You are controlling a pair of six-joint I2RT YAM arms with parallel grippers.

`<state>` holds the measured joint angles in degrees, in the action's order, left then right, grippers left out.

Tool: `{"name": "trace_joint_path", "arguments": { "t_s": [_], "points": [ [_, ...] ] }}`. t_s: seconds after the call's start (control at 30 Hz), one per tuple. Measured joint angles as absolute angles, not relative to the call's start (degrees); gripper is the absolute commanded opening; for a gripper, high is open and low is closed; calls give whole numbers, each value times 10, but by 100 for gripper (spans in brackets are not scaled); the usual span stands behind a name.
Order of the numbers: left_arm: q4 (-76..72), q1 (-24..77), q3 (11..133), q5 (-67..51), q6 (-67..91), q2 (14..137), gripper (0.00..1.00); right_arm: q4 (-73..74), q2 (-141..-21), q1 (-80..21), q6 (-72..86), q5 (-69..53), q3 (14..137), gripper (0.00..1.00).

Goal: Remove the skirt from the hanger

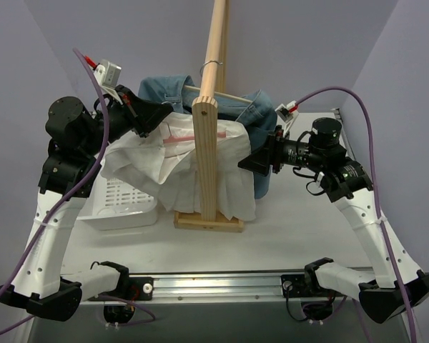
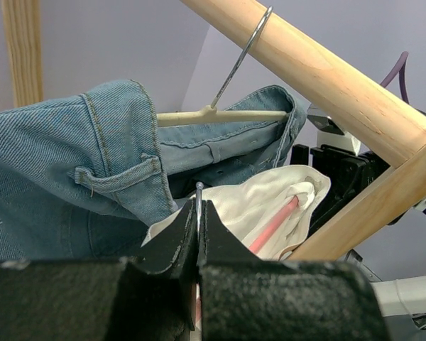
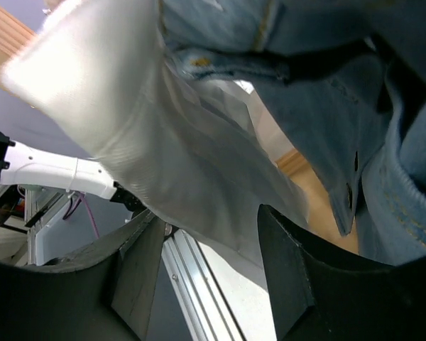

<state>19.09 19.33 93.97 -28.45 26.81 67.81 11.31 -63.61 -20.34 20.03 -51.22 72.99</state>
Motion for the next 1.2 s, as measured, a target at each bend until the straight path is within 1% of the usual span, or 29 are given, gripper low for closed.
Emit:
{"name": "trace_joint_path", "arguments": {
  "t_s": [0.07, 0.13, 0.23, 0.37, 0.43, 0.57, 0.67, 0.7, 0.77, 0.8, 1.03, 1.2],
  "points": [
    [191, 193, 940, -286, 268, 679, 2, 113, -634, -203, 200, -513, 719, 43],
    [190, 193, 940, -288, 268, 679, 2, 113, -632, -203, 199, -513, 712, 36],
    [190, 193, 940, -289, 268, 679, 2, 113, -631, -203, 198, -512, 710, 32],
    [191, 193, 940, -288, 267, 679, 2, 114, -629, -203, 195, -512, 708, 32],
    [191, 193, 940, -289, 266, 679, 2, 115, -626, -203, 193, -512, 707, 36],
    [191, 193, 940, -290, 266, 679, 2, 116, -616, -203, 192, -512, 699, 36],
    [191, 193, 940, -291, 266, 679, 2, 117, -613, -203, 189, -512, 695, 27],
    [191, 193, 940, -291, 266, 679, 2, 117, -613, -203, 189, -512, 694, 20],
    [191, 193, 940, -292, 266, 679, 2, 117, -613, -203, 186, -510, 691, 10],
    [191, 193, 940, -293, 266, 679, 2, 117, -613, -203, 187, -510, 689, 0],
    [191, 193, 940, -294, 265, 679, 2, 121, -609, -204, 186, -497, 686, 0],
    [191, 193, 940, -295, 263, 679, 2, 129, -586, -206, 196, -441, 686, 0]
  ]
}}
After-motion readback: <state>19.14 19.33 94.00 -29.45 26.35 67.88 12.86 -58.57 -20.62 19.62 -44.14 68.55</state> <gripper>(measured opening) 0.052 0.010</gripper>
